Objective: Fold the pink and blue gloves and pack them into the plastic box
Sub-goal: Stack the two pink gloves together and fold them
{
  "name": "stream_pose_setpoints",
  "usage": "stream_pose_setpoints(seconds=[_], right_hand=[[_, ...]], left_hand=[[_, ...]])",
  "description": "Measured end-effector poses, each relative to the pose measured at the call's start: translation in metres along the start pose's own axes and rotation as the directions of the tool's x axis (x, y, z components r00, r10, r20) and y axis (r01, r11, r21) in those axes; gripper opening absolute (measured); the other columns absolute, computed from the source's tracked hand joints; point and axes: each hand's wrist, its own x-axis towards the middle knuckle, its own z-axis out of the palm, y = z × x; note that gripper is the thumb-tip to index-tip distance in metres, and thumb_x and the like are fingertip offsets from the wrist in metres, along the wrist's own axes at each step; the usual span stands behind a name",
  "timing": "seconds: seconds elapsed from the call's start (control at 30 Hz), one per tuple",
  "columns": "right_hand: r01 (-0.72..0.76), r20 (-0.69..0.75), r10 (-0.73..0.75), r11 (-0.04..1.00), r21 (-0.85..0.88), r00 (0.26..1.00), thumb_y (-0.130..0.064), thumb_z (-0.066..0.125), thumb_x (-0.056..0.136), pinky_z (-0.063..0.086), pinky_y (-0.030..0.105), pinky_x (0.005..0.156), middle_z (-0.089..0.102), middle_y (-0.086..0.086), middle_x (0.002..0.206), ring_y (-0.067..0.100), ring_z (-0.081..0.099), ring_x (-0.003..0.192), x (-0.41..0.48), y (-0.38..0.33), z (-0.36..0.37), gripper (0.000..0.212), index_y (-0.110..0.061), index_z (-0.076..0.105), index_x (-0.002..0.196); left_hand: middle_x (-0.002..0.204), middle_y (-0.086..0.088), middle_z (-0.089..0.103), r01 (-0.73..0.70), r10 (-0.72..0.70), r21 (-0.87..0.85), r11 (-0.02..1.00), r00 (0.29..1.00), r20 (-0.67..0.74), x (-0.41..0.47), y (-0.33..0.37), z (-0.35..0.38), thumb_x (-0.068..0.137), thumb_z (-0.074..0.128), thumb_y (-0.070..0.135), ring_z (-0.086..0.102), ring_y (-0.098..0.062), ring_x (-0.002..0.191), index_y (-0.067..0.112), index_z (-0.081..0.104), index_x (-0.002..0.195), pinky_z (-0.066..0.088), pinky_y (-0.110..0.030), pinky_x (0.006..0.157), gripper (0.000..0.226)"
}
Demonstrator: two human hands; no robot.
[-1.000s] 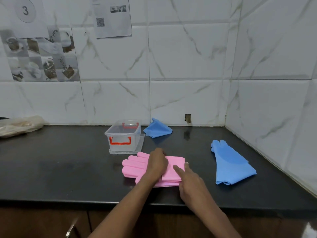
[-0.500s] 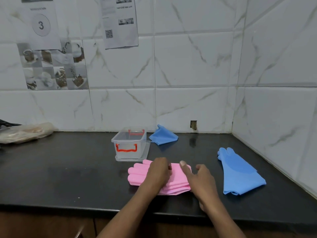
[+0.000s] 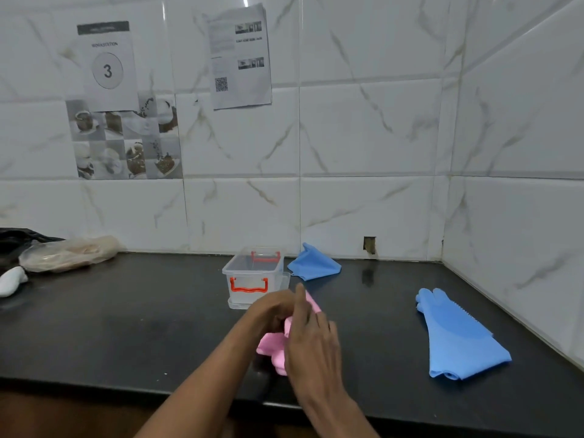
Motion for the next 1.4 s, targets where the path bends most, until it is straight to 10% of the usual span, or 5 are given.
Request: stream_pose_setpoints(seconds=[0.23, 0.43, 0.63, 1.03, 1.4], right_hand=[[-0.066, 0.396, 0.088, 0.995, -0.071, 0.914, -0.045, 0.031, 0.100, 0.003, 0.034, 0.120, -0.020, 0.011, 0.161, 0.026, -0.013, 0.149, -0.015, 0.013, 0.021, 0.076, -0.012, -0.014, 0.152], [0.027, 0.415, 0.005, 0.997, -0.073, 0.910, -0.044, 0.024, 0.102, -0.004, 0.034, 0.120, -0.016, 0.011, 0.162, 0.024, -0.017, 0.149, -0.019, 0.018, 0.026, 0.068, -0.012, -0.008, 0.154], [-0.050, 0.448, -0.005, 0.993, 0.110, 0.894, -0.065, 0.026, 0.094, -0.003, 0.034, 0.120, -0.023, -0.001, 0.160, 0.015, -0.022, 0.146, -0.021, 0.018, 0.024, 0.084, -0.019, -0.012, 0.153], [-0.703, 0.469, 0.549, 0.364, 0.611, 0.691, -0.021, 0.079, 0.077, 0.054, 0.038, 0.081, 0.060, 0.019, 0.119, 0.030, 0.062, 0.102, 0.046, 0.021, 0.024, 0.057, 0.003, 0.051, 0.120], [-0.736, 0.531, 0.528, 0.324, 0.595, 0.662, -0.002, 0.070, 0.080, 0.057, 0.047, 0.081, 0.058, 0.019, 0.114, 0.031, 0.062, 0.095, 0.045, 0.023, 0.030, 0.039, -0.006, 0.044, 0.109]], left_hand=[[0.105, -0.027, 0.066, 0.125, -0.019, -0.657, 0.743, 0.986, 0.166, 0.019, -0.056, -0.014, 0.083, 0.071, 0.006, 0.067, -0.040, 0.091, -0.006, 0.048, 0.127, 0.057, -0.048, 0.074, 0.052], [0.083, -0.003, 0.068, -0.251, 0.345, 0.249, 0.936, 0.796, -0.497, 0.020, -0.041, 0.005, 0.081, 0.071, 0.047, 0.062, -0.016, 0.076, 0.012, 0.067, 0.090, 0.045, -0.026, 0.061, 0.037], [0.081, 0.000, 0.067, -0.117, 0.396, 0.492, 0.863, 0.761, -0.513, 0.027, -0.061, -0.003, 0.090, 0.059, 0.046, 0.060, -0.014, 0.074, 0.016, 0.063, 0.087, 0.042, -0.027, 0.064, 0.031], [0.109, -0.006, 0.065, -0.267, 0.432, 0.368, 0.891, 0.749, -0.502, 0.038, -0.090, -0.004, 0.098, 0.044, 0.015, 0.061, -0.023, 0.098, 0.014, 0.052, 0.117, 0.047, -0.032, 0.077, 0.020], [0.076, 0.010, 0.062, -0.413, 0.239, -0.104, 0.905, 0.694, -0.680, 0.020, -0.094, -0.013, 0.099, 0.034, 0.053, 0.064, -0.016, 0.082, 0.024, 0.057, 0.073, 0.045, -0.023, 0.064, 0.045]])
